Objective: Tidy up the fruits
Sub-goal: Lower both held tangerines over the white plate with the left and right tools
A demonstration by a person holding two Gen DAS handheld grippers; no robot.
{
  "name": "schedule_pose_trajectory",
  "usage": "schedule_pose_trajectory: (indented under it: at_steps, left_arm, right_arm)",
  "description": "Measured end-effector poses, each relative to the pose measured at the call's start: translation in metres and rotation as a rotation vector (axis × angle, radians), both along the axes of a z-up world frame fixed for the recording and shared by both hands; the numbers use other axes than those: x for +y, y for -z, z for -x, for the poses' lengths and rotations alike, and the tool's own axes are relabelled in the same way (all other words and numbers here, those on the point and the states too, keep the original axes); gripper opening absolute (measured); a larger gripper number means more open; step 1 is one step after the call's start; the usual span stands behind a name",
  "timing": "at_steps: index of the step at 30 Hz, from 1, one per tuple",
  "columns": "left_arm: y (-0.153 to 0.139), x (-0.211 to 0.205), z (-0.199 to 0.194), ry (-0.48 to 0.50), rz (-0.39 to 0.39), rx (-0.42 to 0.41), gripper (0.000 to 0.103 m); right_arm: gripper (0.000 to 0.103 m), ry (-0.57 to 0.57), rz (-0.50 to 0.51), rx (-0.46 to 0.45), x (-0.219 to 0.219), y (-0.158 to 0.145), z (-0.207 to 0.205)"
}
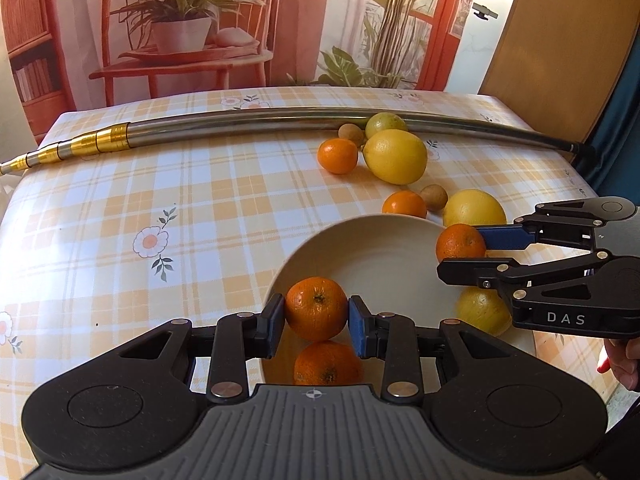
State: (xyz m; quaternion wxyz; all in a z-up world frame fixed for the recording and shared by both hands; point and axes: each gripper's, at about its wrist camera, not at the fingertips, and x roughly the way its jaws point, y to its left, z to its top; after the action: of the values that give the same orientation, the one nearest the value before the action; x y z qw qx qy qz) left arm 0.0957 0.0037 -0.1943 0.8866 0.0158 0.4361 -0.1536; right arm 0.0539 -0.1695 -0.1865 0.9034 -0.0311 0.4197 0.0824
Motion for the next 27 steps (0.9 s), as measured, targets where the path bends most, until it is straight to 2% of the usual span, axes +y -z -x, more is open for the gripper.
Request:
schedule_pose_trajectory:
  at_steps: [15,27]
  left_arm:
    - [0.005,-0.001,-0.001,-0.008,0.001,0.036,0.036]
    - [0.008,0.000,0.000,-0.019,0.015,0.038,0.036]
  right_arm:
    - [0.033,0.027,-0.038,0.082,-0.001,0.009,-0.009]
    - [0.034,0.035,-0.055,0.089,-0.002,0.012,-0.009]
